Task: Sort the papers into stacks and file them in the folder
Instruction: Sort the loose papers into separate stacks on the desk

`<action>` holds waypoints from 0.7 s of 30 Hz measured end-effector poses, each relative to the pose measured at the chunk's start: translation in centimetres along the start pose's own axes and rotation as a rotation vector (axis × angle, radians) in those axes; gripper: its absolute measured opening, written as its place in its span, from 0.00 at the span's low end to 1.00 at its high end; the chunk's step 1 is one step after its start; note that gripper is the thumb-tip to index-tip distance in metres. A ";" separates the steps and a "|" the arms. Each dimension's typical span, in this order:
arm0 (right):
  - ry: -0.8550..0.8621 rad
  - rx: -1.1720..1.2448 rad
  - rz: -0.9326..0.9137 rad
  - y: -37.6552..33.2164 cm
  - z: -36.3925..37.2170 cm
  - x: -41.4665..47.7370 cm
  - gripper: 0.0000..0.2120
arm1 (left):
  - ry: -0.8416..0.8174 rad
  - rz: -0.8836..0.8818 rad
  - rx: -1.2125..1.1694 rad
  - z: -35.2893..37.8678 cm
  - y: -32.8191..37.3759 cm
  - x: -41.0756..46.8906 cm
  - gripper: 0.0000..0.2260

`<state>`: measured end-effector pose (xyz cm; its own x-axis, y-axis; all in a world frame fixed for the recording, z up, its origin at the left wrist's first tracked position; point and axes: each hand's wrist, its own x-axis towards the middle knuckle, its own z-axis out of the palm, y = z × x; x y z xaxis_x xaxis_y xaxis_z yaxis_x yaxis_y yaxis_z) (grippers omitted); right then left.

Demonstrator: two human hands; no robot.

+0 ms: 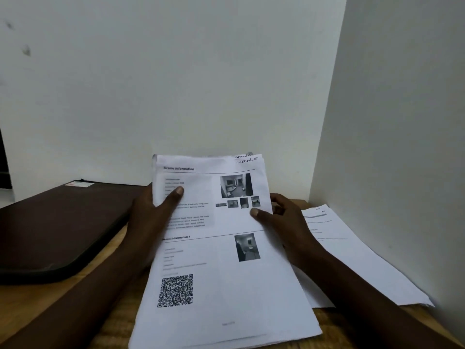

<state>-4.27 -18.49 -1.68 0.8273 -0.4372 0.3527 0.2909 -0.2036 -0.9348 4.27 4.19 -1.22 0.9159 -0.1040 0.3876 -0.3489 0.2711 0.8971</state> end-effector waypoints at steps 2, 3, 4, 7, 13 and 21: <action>0.066 0.032 -0.019 -0.5 -0.5 0.2 0.16 | -0.186 -0.166 -0.191 0.0 0.4 0.0 0.15; 0.094 0.055 -0.025 -0.7 -0.8 0.3 0.16 | -0.284 -0.239 -0.242 -0.1 0.7 0.0 0.17; 0.119 0.080 -0.023 -1.1 -1.1 0.3 0.16 | -0.372 -0.288 -0.269 -0.2 0.8 0.0 0.18; 0.175 0.132 -0.004 -1.7 -1.7 0.5 0.14 | -0.495 -0.320 -0.285 -0.3 0.6 -0.1 0.18; 0.105 0.062 0.017 -2.2 -0.7 0.3 0.11 | -0.364 -0.254 -0.212 -2.0 1.2 -0.3 0.20; -0.032 0.113 0.088 -3.5 3.2 -3.9 0.16 | -0.226 -0.243 -0.294 -6.8 2.4 -2.6 0.14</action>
<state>-6.98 -13.25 0.04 0.8664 -0.4205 0.2693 0.2672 -0.0652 -0.9614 2.39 11.64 -1.56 0.8866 -0.3960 0.2388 -0.0276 0.4703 0.8821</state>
